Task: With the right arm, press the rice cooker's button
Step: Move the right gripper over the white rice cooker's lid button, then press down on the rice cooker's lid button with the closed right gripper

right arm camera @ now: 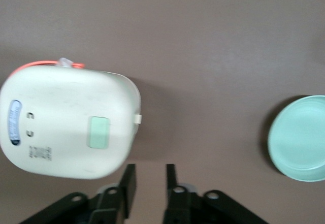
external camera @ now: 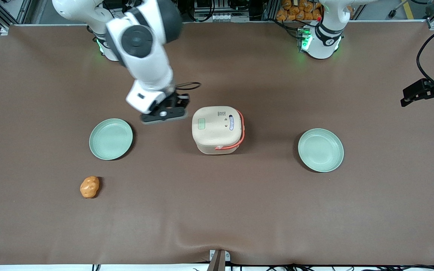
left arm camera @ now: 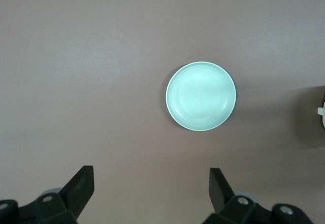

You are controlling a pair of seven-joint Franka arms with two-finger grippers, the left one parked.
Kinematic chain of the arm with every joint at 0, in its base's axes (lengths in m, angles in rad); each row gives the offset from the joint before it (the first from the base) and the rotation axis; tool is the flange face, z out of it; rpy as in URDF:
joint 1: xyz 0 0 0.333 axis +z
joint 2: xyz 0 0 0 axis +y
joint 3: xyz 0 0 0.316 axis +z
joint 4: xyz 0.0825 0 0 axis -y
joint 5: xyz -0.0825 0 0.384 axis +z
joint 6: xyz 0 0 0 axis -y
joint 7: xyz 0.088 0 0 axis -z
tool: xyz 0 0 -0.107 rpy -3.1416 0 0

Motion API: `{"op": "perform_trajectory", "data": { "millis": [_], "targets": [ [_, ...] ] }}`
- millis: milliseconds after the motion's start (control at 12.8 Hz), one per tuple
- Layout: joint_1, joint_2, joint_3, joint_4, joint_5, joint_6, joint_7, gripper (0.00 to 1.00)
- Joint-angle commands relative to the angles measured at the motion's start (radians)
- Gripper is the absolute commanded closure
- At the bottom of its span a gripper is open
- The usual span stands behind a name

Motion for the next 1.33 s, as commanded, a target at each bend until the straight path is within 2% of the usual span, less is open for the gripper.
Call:
{"op": "perform_trajectory", "data": {
  "millis": [0,546,702,1248],
  "targets": [
    [0.027,0.085,-0.013,0.086,0.01,0.008,0.055,1.0],
    [0.041,0.175,-0.013,0.085,0.039,0.155,0.058,1.0],
    [0.07,0.201,-0.013,0.077,0.036,0.189,0.058,1.0],
    [0.078,0.204,-0.013,0.031,0.036,0.178,0.058,1.0]
  ]
}}
